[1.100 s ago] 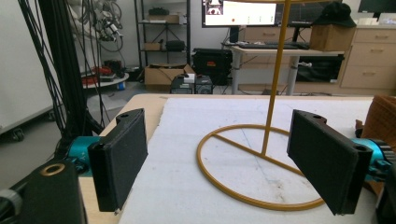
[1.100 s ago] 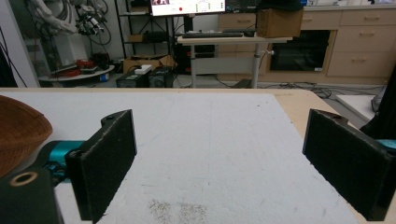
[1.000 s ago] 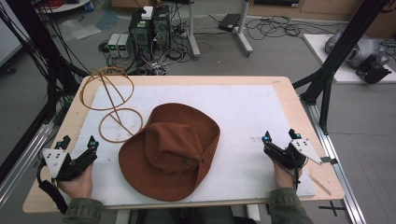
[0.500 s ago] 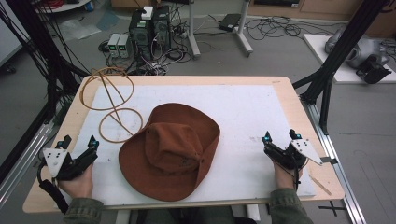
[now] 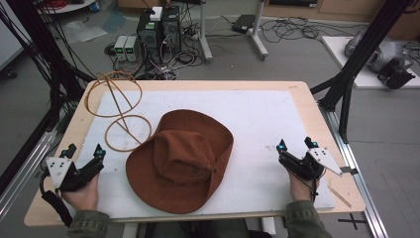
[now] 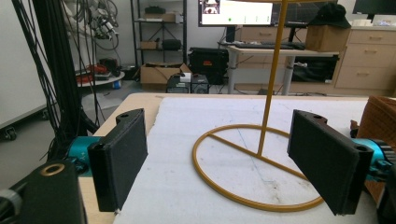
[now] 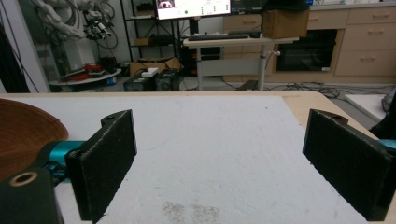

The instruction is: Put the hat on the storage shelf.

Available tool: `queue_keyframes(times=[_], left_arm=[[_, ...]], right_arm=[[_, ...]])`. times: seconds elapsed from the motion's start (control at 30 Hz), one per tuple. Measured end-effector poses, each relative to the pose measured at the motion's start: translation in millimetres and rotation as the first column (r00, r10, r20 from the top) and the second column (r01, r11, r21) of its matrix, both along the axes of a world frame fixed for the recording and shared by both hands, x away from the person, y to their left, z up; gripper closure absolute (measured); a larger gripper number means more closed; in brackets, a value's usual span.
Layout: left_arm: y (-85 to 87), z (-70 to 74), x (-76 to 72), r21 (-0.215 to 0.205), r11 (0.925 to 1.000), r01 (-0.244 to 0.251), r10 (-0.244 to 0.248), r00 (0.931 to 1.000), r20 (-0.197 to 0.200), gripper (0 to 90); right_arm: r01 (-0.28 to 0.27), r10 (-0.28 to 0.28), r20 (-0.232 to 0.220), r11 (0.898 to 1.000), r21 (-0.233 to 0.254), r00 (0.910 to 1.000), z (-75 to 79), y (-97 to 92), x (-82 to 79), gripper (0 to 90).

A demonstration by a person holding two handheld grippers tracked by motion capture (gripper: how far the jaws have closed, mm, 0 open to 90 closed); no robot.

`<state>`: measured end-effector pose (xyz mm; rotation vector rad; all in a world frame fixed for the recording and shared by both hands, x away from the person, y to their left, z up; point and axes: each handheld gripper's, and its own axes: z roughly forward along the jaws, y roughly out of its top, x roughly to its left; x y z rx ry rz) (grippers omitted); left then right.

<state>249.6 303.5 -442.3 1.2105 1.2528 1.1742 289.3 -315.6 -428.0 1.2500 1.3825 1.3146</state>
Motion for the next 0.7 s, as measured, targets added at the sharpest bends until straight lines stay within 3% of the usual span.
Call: queue_keyframes(times=[0.43, 0.7], left_arm=[[0.3, 0.0, -0.2, -0.003, 1.0, -0.001, 0.001, 1.0, 0.001, 20.2], [0.6, -0.1, 0.0, -0.006, 1.0, 0.004, -0.004, 1.0, 0.002, 20.2]], right_arm=[[-0.095, 0.096, 0.033, 0.995, -0.012, 0.9949, 16.7, 22.8, -1.6, 9.0], [-0.15, 0.151, 0.022, 0.988, -0.03, 0.9884, 18.5, 37.0, -1.8, 9.0]])
